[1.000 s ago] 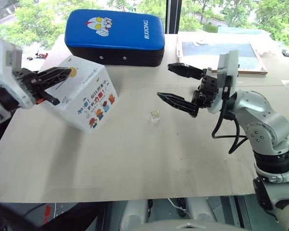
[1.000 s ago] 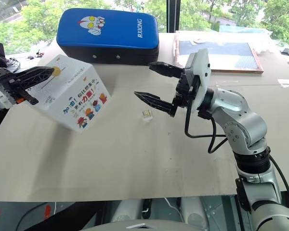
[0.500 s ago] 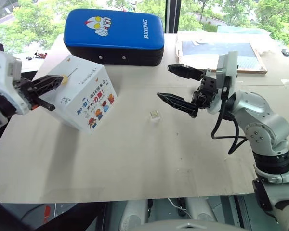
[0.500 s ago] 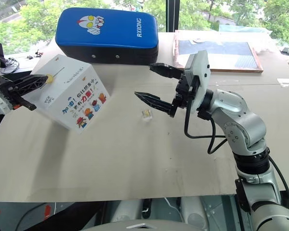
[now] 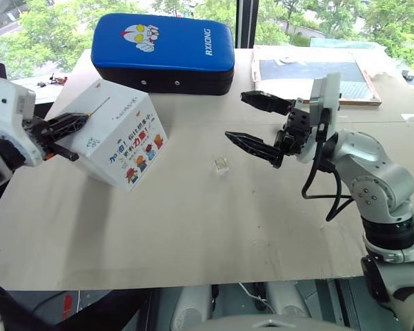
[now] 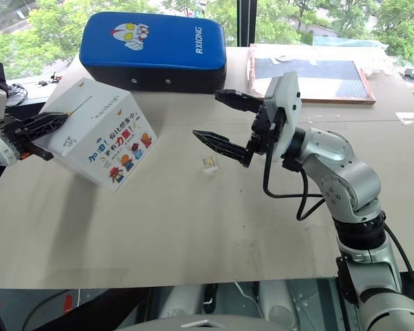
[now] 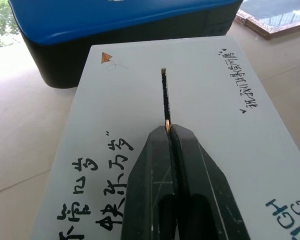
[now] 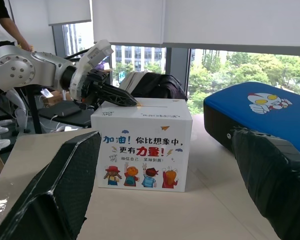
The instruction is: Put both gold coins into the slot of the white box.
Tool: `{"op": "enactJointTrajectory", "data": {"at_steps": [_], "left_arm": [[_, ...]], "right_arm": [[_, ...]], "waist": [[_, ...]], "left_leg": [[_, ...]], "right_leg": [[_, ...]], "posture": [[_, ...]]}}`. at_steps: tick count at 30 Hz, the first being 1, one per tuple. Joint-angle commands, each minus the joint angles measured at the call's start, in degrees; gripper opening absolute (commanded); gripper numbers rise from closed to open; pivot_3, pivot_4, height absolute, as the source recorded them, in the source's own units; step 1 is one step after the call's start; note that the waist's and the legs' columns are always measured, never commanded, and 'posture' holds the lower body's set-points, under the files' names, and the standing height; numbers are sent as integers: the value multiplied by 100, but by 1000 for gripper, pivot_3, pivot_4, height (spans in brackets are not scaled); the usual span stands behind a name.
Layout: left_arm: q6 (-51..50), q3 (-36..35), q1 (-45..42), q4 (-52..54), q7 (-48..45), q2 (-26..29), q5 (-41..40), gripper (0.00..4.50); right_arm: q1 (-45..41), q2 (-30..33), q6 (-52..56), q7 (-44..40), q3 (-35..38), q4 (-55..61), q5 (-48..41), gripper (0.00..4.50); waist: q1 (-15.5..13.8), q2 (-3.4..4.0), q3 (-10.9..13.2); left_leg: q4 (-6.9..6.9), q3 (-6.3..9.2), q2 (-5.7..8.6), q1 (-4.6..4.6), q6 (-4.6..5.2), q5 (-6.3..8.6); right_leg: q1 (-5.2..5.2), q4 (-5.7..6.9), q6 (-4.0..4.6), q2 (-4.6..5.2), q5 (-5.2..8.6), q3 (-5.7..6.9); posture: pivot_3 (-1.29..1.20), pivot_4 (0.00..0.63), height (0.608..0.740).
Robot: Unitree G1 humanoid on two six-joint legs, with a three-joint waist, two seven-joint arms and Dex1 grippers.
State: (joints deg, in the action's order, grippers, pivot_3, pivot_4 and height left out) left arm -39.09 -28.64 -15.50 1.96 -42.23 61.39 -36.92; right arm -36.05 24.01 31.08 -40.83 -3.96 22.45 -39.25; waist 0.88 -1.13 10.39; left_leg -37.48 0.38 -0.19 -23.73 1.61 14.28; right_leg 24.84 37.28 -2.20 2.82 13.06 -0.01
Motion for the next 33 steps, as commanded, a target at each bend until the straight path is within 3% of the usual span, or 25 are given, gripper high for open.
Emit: {"op": "enactJointTrajectory", "data": {"at_steps": [1, 6, 10, 12, 14, 17, 23, 28, 33], "left_arm": [[18, -86, -83, 55, -32, -12, 69, 554], [454, -203, -410, 89, 112, -269, 135, 2219], [298, -667, -886, 455, -7, -623, -682, 2219], [-209, -878, -975, 880, -144, -648, -1551, 2219], [-714, -946, -762, 1419, -381, -570, -2277, 2219], [-1199, -712, 118, 2369, -814, -308, -2564, 2219], [-912, 160, 1356, 3177, -936, 74, -1423, 2219], [-539, 786, 1602, 3116, -598, 46, -411, 2219], [-443, 798, 1574, 2975, -283, -352, -192, 2219]], "right_arm": [[-33, -13, -73, 18, 139, 216, -25, 4500], [2, 8, -85, 4, 137, 180, 14, 4500], [126, 54, -85, -36, 73, 132, 126, 4500], [337, 66, -201, -36, -142, 41, 438, 4500], [559, 52, -358, -13, -415, -73, 833, 4500], [811, -109, -602, 226, -883, -336, 1498, 4500], [818, -887, -891, 1036, -1311, -1151, 2468, 4500], [628, -1400, -1021, 1446, -1626, -1907, 3159, 4500], [469, -1721, -1030, 1692, -1664, -2410, 3545, 4500]], "waist": [[-2, -1, 0], [-11, -3, -2], [-25, -18, -8], [-7, -24, -11], [5, -25, -12], [37, -22, -13], [71, -18, -11], [81, -18, -12], [76, -19, -12]], "left_leg": [[-2, 0, 0, 0, 0, 0], [-15, 0, 3, 0, 1, 1], [-51, 11, 2, -13, 1, 1], [-64, 7, 4, -13, 6, 3], [-80, 6, 4, -8, 21, 13], [-82, 2, 4, 1, 21, 13], [-82, 8, -4, 11, 1, 0], [-83, -6, -10, 22, -2, -3], [-84, -7, -12, 17, -3, -4]], "right_leg": [[0, 3, 0, 0, 0, 0], [0, 17, 0, -3, 0, 1], [0, 35, 0, -2, 0, 11], [-4, 43, -1, 8, 0, 6], [-10, 50, -1, 10, 0, 3], [-11, 64, -1, 8, 0, -8], [-8, 77, 8, -33, -1, -34], [-12, 76, 29, -60, -15, -42], [-10, 72, 28, -60, -16, -42]], "posture": [[0, 150, 740], [0, 150, 740], [0, 150, 740], [0, 150, 740], [0, 150, 740], [0, 150, 740], [0, 150, 740], [0, 150, 740], [0, 150, 740]]}}
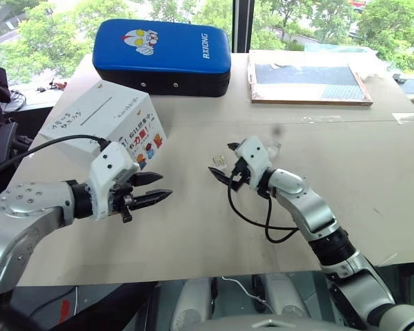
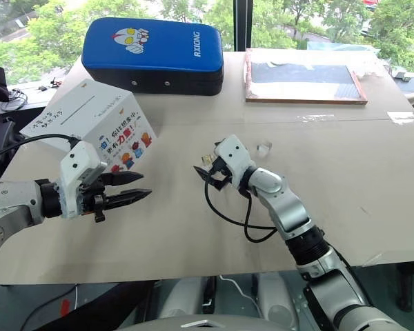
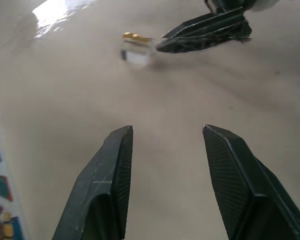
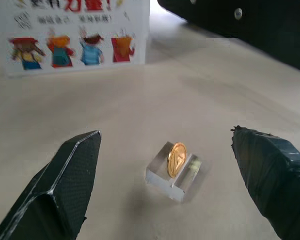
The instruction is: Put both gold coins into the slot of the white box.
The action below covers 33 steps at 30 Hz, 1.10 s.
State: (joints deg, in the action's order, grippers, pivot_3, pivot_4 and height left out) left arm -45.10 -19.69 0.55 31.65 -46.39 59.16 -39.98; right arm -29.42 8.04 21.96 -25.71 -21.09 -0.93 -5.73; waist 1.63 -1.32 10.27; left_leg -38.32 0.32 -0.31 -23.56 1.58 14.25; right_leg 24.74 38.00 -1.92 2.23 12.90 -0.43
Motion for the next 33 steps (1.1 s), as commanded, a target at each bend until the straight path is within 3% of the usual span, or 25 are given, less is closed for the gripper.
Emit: {"op": "enactJointTrajectory", "data": {"at_steps": [1, 3, 6, 10, 13, 14, 24, 33], "left_arm": [[192, -121, -3, 20, 133, -199, 124, 2219], [233, -189, 27, 62, 140, -359, 67, 2219], [273, -264, 39, 97, 149, -541, -7, 2248], [306, -290, 40, 26, 212, -677, 36, 2248], [342, -272, 33, -49, 191, -708, 80, 2248], [360, -264, 37, -78, 172, -705, 101, 2248], [447, -277, -29, -235, 178, -795, 95, 2248], [-193, -929, -501, -272, 993, -1957, -1947, 2248]], "right_arm": [[-221, -183, -55, 250, 86, -139, 236, 4500], [-274, -265, 27, 359, 170, -252, 294, 4500], [-318, -309, -16, 357, 226, -367, 349, 3673], [-344, -364, 38, 259, 232, -453, 345, 1936], [-319, -387, 118, 155, 179, -485, 345, 339], [-313, -407, 132, 133, 174, -492, 341, 70], [-307, -636, 265, 56, 475, -403, 105, 70], [-448, -1016, 1373, -350, 1500, 662, -1689, 70]], "waist": [[5, 0, 0], [9, 0, 0], [17, 0, 0], [30, 0, 0], [38, 0, 0], [40, 0, 0], [55, 0, 0], [44, -2, -2]], "left_leg": [[0, 0, 0, -1, 0, 0], [0, 1, 0, -3, -1, 0], [1, 6, -2, -4, -1, 0], [1, 8, -2, -4, 0, 0], [1, 7, -2, -4, 0, 1], [1, 7, -2, -4, 0, 1], [1, 8, -2, -3, 0, 1], [0, 15, -3, -6, 1, 1]], "right_leg": [[1, 0, 0, 0, 0, 0], [3, -1, 0, 1, 0, -1], [3, 0, 0, 2, 0, -11], [3, 1, 0, 2, 0, -14], [2, 0, 0, 2, -1, -14], [3, 0, 0, 2, -1, -14], [2, 1, 0, 2, -1, -14], [2, 3, -1, 31, -2, -9]], "posture": [[0, 150, 740], [0, 150, 740], [0, 150, 740], [0, 150, 740], [0, 150, 740], [0, 150, 740], [0, 150, 740], [0, 150, 740]]}}
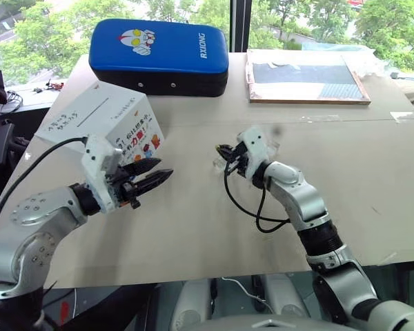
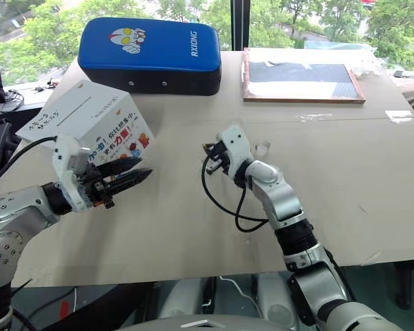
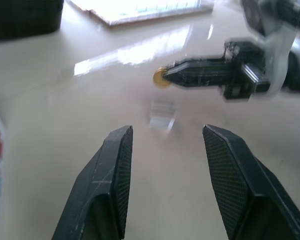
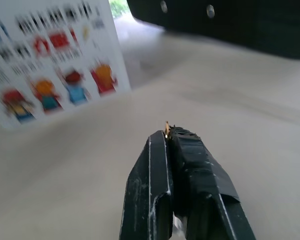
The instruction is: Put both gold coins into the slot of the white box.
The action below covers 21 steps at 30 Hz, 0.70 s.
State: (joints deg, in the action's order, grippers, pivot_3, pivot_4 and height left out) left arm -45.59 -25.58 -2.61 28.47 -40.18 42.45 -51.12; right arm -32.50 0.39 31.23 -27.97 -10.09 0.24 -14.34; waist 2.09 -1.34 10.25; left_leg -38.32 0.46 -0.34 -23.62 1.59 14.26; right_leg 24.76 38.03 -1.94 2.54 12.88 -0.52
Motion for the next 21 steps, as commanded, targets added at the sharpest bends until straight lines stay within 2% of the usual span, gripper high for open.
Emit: {"op": "enactJointTrajectory", "data": {"at_steps": [1, 6, 10, 21], "left_arm": [[-179, -371, -240, 45, 496, -406, -1084, 2248], [-11, -412, -788, -60, 1518, -1172, -2446, 2248], [3, -13, -1152, -95, 1787, -1371, -2556, 2248], [450, 289, -1410, -58, 1869, -1947, -3386, 2248]], "right_arm": [[-159, -347, 621, -128, 556, 644, -1129, 70], [-204, -800, 1563, -98, 1124, 1180, -2728, 70], [-215, -924, 2092, -85, 1338, 1533, -3857, 70], [-241, -839, 2206, 388, 1317, 1746, -4898, 70]], "waist": [[-4, -2, -1], [-22, -2, -2], [-27, -1, -2], [-2, -1, -3]], "left_leg": [[0, 2, 0, 0, 0, 0], [-2, 15, 0, -2, 0, 0], [-2, 14, 7, -1, 0, 0], [-4, 13, 8, -1, 1, -1]], "right_leg": [[0, 1, 0, 1, 0, 3], [-1, 6, 2, 9, -3, 21], [-4, 5, 2, 9, -3, 23], [-6, 6, 2, -22, -3, 41]], "posture": [[0, 150, 740], [0, 150, 740], [0, 150, 740], [0, 150, 740]]}}
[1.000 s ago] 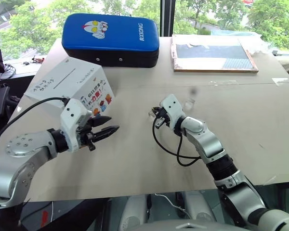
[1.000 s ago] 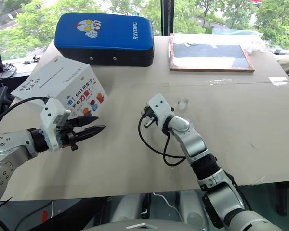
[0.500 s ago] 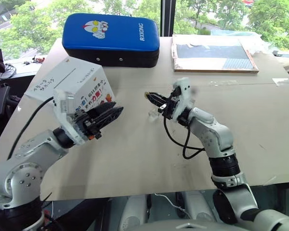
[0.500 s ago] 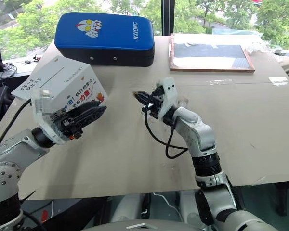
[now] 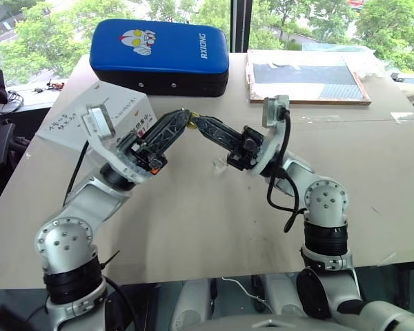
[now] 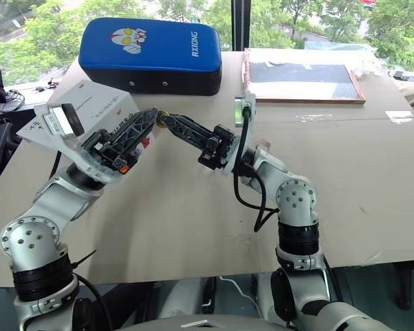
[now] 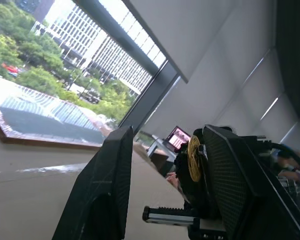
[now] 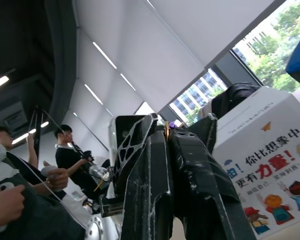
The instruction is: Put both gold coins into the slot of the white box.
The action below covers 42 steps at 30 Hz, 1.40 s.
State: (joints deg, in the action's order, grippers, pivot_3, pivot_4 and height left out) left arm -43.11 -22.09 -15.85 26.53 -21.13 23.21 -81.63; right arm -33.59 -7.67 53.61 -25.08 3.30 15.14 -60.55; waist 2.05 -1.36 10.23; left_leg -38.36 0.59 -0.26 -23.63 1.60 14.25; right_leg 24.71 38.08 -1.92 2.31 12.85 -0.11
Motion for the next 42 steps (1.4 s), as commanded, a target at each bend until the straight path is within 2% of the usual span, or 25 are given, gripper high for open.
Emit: {"op": "enactJointTrajectory", "data": {"at_steps": [1, 3, 4, 5, 8, 19, 31, 42], "left_arm": [[226, -57, -78, 133, -35, -25, -408, 2248], [207, -11, -7, 130, -114, 56, -455, 2248], [205, 14, 26, 127, -144, 87, -449, 1719], [203, 33, 52, 125, -153, 106, -464, 1464], [159, 107, 132, 158, -234, 174, -522, 11], [189, 305, 227, 145, -340, 283, -605, 11], [15, 661, 201, 280, 41, 341, -1465, 11], [-87, 959, 246, 160, 155, 503, -1675, 11]], "right_arm": [[-121, -16, -43, 132, -38, 271, -318, 70], [-113, 10, -57, 181, -57, 290, -392, 70], [-114, 25, -62, 194, -67, 296, -424, 0], [-118, 41, -71, 198, -80, 304, -459, 0], [-132, 78, -89, 236, -96, 312, -550, 0], [-144, 188, -136, 287, -184, 312, -625, 0], [-117, 204, -121, 96, -272, 348, -909, 0], [-163, 217, -19, 60, -395, 401, -1183, 0]], "waist": [[0, 0, 0], [-3, 0, 0], [-3, 0, 0], [-2, 0, 0], [-3, 0, 0], [-1, 0, 0], [-3, 0, 0], [-4, 0, 0]], "left_leg": [[0, -1, 0, 0, 0, 0], [0, -1, 0, 0, 0, 0], [-1, -1, 0, 0, 0, 0], [-1, -2, 0, 0, 0, 0], [-1, -3, 0, -1, 1, 0], [-1, -3, -1, -1, 1, 0], [-1, -2, -3, -1, 1, 0], [0, -3, -3, -1, 1, 0]], "right_leg": [[0, 0, 0, -2, 0, -1], [0, -1, 0, -3, 0, -3], [0, -1, 0, -4, 0, -3], [-1, -1, 0, -4, 0, -4], [-1, -3, 0, -6, 0, -5], [-1, -4, 0, -9, 1, -6], [-1, -5, 0, -9, 1, -7], [-1, -7, 0, -10, 1, -7]], "posture": [[0, 150, 740], [0, 150, 740], [0, 150, 740], [0, 150, 740], [0, 150, 740], [0, 150, 740], [0, 150, 740], [0, 150, 740]]}}
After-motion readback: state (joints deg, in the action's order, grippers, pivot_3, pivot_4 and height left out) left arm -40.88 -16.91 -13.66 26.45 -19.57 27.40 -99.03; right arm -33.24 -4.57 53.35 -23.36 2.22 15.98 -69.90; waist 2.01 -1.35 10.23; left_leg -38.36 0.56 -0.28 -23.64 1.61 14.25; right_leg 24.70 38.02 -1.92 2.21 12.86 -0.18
